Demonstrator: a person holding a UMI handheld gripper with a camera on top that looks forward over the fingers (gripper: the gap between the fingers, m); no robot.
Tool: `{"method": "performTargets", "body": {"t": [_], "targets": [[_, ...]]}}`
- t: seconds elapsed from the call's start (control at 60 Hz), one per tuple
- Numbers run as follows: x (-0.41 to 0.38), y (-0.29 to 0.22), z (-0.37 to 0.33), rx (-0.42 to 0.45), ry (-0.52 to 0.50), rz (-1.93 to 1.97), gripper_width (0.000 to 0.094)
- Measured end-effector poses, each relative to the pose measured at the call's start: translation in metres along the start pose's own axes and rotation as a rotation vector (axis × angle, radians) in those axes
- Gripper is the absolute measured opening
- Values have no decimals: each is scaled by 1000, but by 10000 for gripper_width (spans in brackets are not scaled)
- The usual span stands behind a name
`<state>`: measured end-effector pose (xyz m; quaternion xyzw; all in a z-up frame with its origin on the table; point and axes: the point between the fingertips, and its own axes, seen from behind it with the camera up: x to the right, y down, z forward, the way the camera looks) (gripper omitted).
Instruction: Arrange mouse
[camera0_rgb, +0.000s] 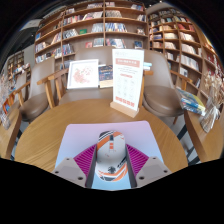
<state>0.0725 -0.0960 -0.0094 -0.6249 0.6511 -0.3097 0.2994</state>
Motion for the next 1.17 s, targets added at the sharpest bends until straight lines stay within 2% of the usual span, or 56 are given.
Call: {"method": "performTargets", "body": {"t": [0.05, 0.117, 0.15, 0.233, 0.333, 0.483, 0.617, 0.9, 1.167], "targets": [[-2, -5, -9, 6, -5, 11, 566], [-1, -22, -28, 53, 5, 10, 873], [-1, -29, -44, 70, 14, 10, 826], [0, -44, -95, 118, 43, 20, 866], [-1, -52, -167, 175, 60, 40, 863], [-19, -34, -262, 217, 29, 20, 860], [-35, 1, -321, 217, 14, -9, 853], [-52, 44, -363, 203, 2, -32, 858], [-50, 51, -374, 230, 14, -48, 858]]}}
